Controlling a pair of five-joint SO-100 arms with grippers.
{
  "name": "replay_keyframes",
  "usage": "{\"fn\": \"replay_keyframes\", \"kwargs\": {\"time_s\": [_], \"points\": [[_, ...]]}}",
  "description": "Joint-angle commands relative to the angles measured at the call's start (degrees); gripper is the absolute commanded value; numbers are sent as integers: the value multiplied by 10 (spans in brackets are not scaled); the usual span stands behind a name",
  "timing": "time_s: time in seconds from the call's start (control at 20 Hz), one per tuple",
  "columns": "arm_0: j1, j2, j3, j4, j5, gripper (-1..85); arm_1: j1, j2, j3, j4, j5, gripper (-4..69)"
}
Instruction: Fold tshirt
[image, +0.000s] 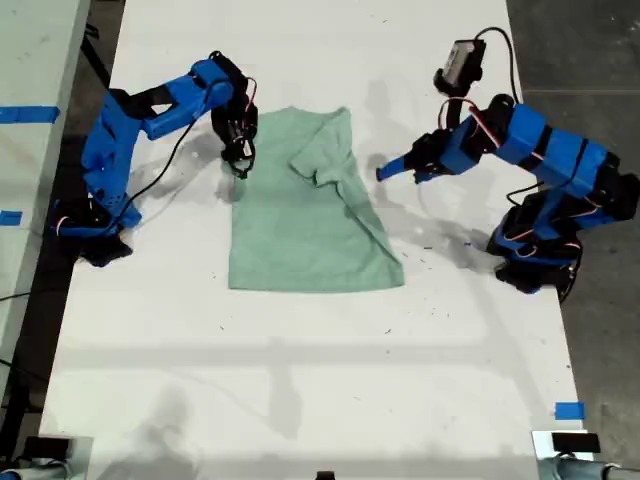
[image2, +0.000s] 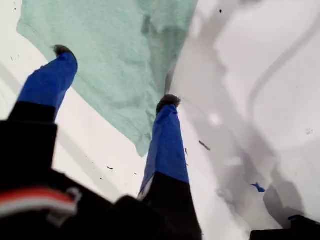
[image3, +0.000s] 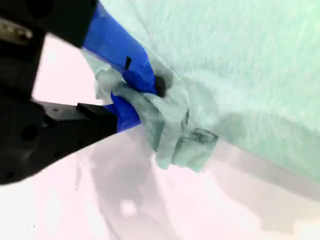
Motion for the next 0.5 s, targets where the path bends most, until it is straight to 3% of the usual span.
{"fn": "replay_keyframes", "kwargs": {"time_s": [0.0,0.2,0.45], "points": [[-4,100,-3,47,-4,1,2,40,4,-22,8,301],[59,199,-40,29,-1,0,11,65,27,-23,7,300],[156,108,-106,-120,15,0,12,65,31,-28,8,296]]}}
